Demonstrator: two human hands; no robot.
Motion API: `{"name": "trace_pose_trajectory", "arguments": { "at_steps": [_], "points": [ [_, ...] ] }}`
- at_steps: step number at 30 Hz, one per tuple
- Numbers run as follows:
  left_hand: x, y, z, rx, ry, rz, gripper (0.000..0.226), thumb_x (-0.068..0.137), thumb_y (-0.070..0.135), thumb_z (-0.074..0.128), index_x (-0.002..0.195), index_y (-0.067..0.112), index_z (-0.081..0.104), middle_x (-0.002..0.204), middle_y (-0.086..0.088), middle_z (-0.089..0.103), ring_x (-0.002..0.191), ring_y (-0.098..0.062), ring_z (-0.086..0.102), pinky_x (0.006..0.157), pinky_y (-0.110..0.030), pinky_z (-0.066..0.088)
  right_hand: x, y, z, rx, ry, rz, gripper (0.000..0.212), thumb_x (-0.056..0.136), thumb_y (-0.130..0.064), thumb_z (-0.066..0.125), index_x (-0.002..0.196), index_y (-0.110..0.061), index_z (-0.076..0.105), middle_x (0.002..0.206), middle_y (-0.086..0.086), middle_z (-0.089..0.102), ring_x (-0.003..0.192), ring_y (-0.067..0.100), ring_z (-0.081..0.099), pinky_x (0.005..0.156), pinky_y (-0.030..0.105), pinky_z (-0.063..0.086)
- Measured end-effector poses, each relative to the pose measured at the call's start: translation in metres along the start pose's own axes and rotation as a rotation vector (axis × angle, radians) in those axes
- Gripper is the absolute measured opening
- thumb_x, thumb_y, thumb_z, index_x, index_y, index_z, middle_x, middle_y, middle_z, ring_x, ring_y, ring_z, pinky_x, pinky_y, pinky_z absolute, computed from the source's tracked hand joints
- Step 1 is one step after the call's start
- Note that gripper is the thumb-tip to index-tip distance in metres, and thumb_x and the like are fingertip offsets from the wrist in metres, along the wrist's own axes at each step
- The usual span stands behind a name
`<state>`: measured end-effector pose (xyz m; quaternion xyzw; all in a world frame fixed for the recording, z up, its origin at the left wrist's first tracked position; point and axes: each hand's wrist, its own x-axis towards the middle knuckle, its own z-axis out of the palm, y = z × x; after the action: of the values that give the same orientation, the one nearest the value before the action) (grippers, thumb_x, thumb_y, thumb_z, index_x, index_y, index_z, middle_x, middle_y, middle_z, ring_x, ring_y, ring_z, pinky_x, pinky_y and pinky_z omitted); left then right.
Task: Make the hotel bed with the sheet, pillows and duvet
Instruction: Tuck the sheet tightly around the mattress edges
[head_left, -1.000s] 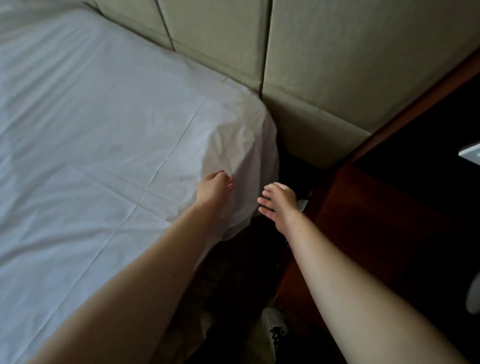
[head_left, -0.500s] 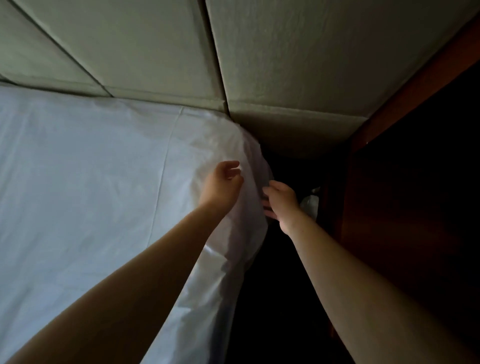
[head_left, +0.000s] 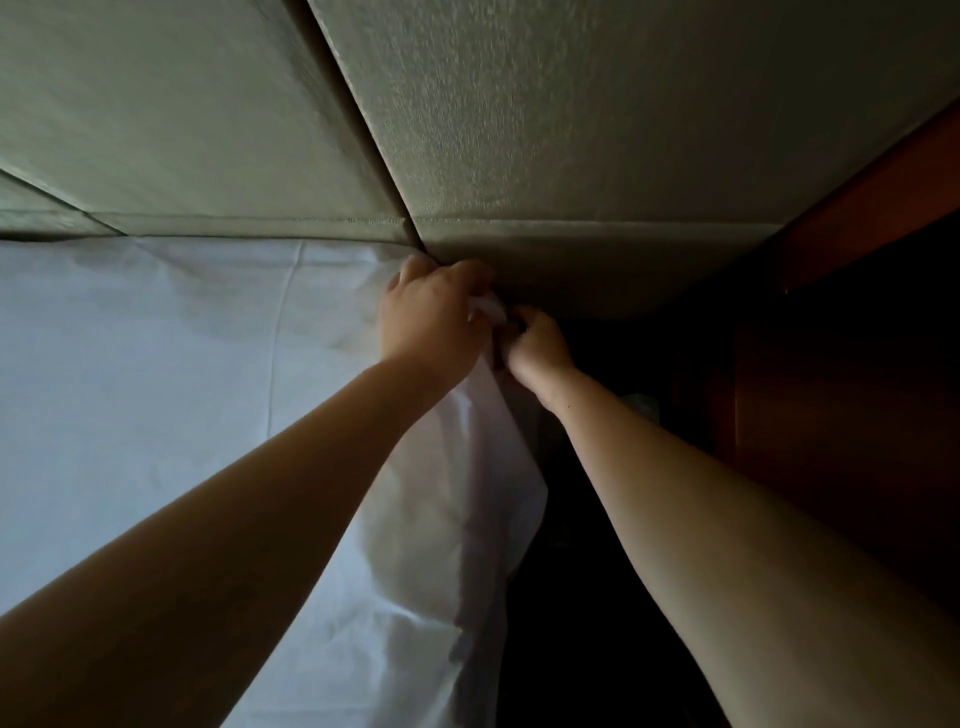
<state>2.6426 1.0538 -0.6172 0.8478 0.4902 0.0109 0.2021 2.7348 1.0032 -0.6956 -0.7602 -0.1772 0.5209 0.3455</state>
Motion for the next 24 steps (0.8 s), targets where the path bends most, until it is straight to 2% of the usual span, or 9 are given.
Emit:
{"name": "trace_pose_trajectory", "arguments": {
  "at_steps": [3, 6, 8, 9, 11, 13, 16, 21, 24],
  "points": [
    [0.0, -0.003, 0.002, 0.002, 0.099, 0.089, 0.036, 0.079, 0.026, 0.055, 0.114, 0.027, 0.066, 0.104, 0.003, 0.07, 0.108, -0.028, 0.051, 0.089, -0.034, 0.039, 0.022, -0.005, 0.0, -0.108, 0.113, -0.106, 0.011, 0.093, -0.009, 0.053, 0.09, -0.009, 0.063, 0.098, 0.012, 0.062, 0.091, 0.02, 0.053, 0.082, 0.031, 0.043],
    [0.004, -0.002, 0.005, -0.007, 0.14, 0.24, 0.022, 0.079, 0.029, 0.055, 0.096, 0.027, 0.069, 0.096, 0.006, 0.07, 0.102, -0.025, 0.056, 0.082, -0.034, 0.041, 0.04, -0.008, 0.001, -0.036, 0.158, -0.179, 0.02, 0.087, -0.006, 0.055, 0.074, -0.021, 0.057, 0.089, 0.014, 0.066, 0.082, 0.018, 0.053, 0.086, 0.036, 0.051],
    [0.008, 0.0, 0.011, 0.034, 0.045, 0.33, 0.015, 0.077, 0.029, 0.055, 0.083, 0.026, 0.069, 0.088, 0.006, 0.069, 0.094, -0.024, 0.061, 0.081, -0.032, 0.04, 0.04, 0.004, -0.003, 0.077, 0.107, -0.189, 0.017, 0.089, -0.007, 0.05, 0.081, -0.02, 0.058, 0.073, 0.005, 0.064, 0.071, 0.011, 0.058, 0.071, 0.02, 0.049],
    [0.009, 0.001, 0.015, 0.127, -0.005, 0.392, 0.021, 0.077, 0.032, 0.05, 0.08, 0.024, 0.069, 0.085, 0.005, 0.07, 0.091, -0.025, 0.062, 0.082, -0.032, 0.04, 0.034, 0.007, -0.005, 0.187, 0.092, -0.135, 0.018, 0.093, -0.004, 0.045, 0.1, -0.007, 0.062, 0.076, 0.007, 0.064, 0.073, 0.012, 0.06, 0.071, 0.018, 0.047],
    [0.008, 0.008, 0.02, 0.42, -0.164, 0.517, 0.036, 0.081, 0.036, 0.038, 0.089, 0.023, 0.071, 0.092, 0.002, 0.07, 0.097, -0.026, 0.06, 0.088, -0.034, 0.037, 0.02, 0.024, -0.017, 0.287, 0.078, -0.049, 0.034, 0.099, -0.001, 0.041, 0.133, 0.003, 0.048, 0.104, 0.018, 0.062, 0.095, 0.021, 0.058, 0.086, 0.026, 0.046],
    [0.009, 0.021, 0.024, 0.708, -0.36, 0.563, 0.034, 0.091, 0.031, 0.037, 0.105, 0.021, 0.066, 0.11, -0.003, 0.066, 0.109, -0.027, 0.055, 0.095, -0.035, 0.036, 0.012, 0.041, -0.031, 0.346, 0.035, 0.082, 0.026, 0.097, -0.001, 0.049, 0.117, -0.016, 0.057, 0.113, 0.014, 0.062, 0.095, 0.021, 0.059, 0.079, 0.027, 0.049],
    [0.01, 0.043, 0.031, 1.075, -0.63, 0.621, 0.036, 0.097, 0.029, 0.04, 0.126, 0.018, 0.057, 0.132, -0.004, 0.056, 0.126, -0.028, 0.047, 0.102, -0.038, 0.034, 0.0, 0.07, -0.038, 0.234, -0.031, 0.212, 0.024, 0.096, -0.003, 0.047, 0.086, -0.023, 0.056, 0.09, 0.006, 0.064, 0.065, 0.012, 0.056, 0.05, 0.018, 0.04],
    [0.017, 0.045, 0.058, 1.282, -0.876, 0.603, 0.033, 0.097, 0.031, 0.042, 0.123, 0.02, 0.058, 0.133, -0.001, 0.056, 0.127, -0.029, 0.047, 0.105, -0.045, 0.031, -0.016, 0.101, -0.022, 0.309, -0.134, 0.382, 0.027, 0.099, -0.006, 0.035, 0.092, -0.02, 0.056, 0.083, 0.002, 0.065, 0.069, 0.014, 0.058, 0.062, 0.024, 0.041],
    [0.018, 0.042, 0.071, 1.316, -0.92, 0.611, 0.033, 0.097, 0.03, 0.041, 0.122, 0.02, 0.059, 0.132, -0.004, 0.056, 0.125, -0.031, 0.047, 0.1, -0.048, 0.035, -0.023, 0.112, -0.014, 0.339, -0.151, 0.382, 0.027, 0.099, -0.006, 0.035, 0.095, -0.02, 0.057, 0.098, 0.006, 0.067, 0.082, 0.018, 0.059, 0.066, 0.025, 0.04]
  ]
}}
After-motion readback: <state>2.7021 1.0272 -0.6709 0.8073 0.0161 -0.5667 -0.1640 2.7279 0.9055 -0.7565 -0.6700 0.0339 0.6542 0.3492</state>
